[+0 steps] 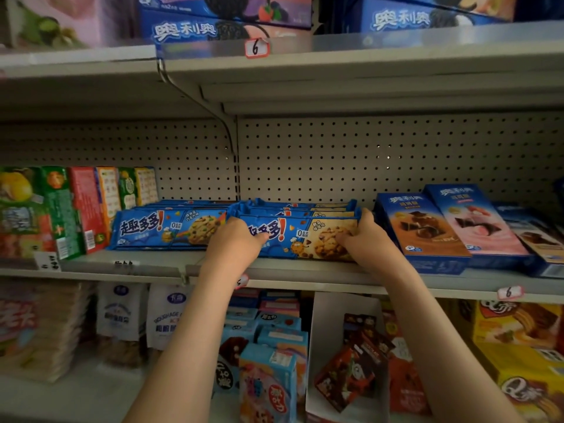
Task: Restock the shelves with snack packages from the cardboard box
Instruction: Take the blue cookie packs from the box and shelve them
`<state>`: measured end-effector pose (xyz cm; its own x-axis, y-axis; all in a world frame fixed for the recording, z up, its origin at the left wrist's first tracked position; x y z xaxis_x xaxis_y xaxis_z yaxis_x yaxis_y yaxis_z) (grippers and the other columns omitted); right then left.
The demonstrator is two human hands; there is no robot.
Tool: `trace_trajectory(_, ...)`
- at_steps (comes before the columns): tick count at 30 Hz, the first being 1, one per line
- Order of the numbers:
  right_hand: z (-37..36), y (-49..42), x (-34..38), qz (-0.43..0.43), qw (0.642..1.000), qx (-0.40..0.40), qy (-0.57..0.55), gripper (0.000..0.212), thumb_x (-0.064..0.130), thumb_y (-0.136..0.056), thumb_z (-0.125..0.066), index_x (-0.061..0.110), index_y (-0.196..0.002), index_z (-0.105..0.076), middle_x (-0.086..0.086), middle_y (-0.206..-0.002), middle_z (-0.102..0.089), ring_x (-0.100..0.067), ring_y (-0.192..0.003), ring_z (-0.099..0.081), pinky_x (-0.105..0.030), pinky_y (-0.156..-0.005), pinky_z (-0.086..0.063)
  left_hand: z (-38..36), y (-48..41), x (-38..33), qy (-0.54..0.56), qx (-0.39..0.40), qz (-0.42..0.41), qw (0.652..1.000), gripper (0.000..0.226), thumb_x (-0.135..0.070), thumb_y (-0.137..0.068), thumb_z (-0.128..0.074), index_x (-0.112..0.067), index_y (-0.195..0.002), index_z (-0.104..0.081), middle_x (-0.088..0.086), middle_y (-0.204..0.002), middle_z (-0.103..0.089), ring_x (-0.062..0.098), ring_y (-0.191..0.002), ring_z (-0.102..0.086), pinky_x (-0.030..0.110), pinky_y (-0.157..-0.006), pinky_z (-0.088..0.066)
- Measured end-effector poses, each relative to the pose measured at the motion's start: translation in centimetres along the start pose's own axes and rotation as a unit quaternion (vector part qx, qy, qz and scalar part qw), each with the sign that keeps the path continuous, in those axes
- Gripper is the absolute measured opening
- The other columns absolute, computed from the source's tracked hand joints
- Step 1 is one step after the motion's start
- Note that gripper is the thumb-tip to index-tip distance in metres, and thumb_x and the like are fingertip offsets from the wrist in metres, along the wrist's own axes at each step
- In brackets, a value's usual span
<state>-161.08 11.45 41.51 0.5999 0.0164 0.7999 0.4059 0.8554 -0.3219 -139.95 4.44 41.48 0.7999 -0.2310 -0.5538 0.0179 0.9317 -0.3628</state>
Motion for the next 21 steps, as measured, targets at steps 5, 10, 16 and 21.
trace_trajectory(5,-0.1,0.1,0.2,0.006,1.0,-0.018,0.011,0.068,0.015,-0.091,-0.057,0.009,-0.146,-0.017,-0.012,-0.144,-0.035,-0.027,-0.131,-0.039,-0.037,-0.101,-0.041,0.4,0.7,-0.1,-0.002,-0.014,-0.004,1.0,0.06,-0.047,-0.09,-0.055,0.002,-0.124,-0.046,0.013,-0.099,-0.06,0.024,-0.081,-0.056,0.028,-0.058,-0.038)
trace_trajectory(10,-0.6,2.9,2.6,0.165,0.959,-0.195,0.123,0.066,0.021,-0.088,-0.056,0.006,-0.144,-0.027,-0.015,-0.154,-0.016,-0.029,-0.143,-0.013,-0.042,-0.115,-0.019,2.2,3.1,0.6,0.009,-0.11,-0.038,0.993,0.051,-0.043,-0.092,-0.051,-0.005,-0.127,-0.046,0.011,-0.124,-0.054,0.028,-0.112,-0.052,0.033,-0.079,-0.04)
trace_trajectory(16,-7.7,9.6,7.8,0.418,0.888,-0.154,0.113,0.044,0.011,-0.08,-0.054,0.005,-0.123,-0.053,-0.017,-0.138,-0.043,-0.029,-0.128,-0.036,-0.037,-0.107,-0.027,5.1,8.2,4.9,0.062,-0.279,-0.055,0.957,0.023,-0.027,-0.092,-0.053,-0.013,-0.109,-0.062,0.008,-0.106,-0.067,0.026,-0.099,-0.062,0.03,-0.073,-0.041)
trace_trajectory(21,-16.3,13.9,9.2,0.481,0.874,0.018,0.069,0.038,0.012,-0.076,-0.052,0.004,-0.112,-0.058,-0.018,-0.121,-0.055,-0.037,-0.109,-0.053,-0.043,-0.09,-0.042,6.1,11.0,10.1,0.036,-0.301,-0.041,0.952,0.016,-0.02,-0.087,-0.056,-0.014,-0.1,-0.065,0.01,-0.097,-0.07,0.029,-0.091,-0.065,0.04,-0.078,-0.051)
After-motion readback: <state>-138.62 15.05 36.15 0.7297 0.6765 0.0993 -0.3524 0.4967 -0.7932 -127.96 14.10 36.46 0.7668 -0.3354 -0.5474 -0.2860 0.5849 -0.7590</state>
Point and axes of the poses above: each hand's wrist, its own y-axis away from the middle knuckle, its own z-axis out of the back of the hand, x = y × z, the point moved 4 cm from there along -y, towards the middle knuckle
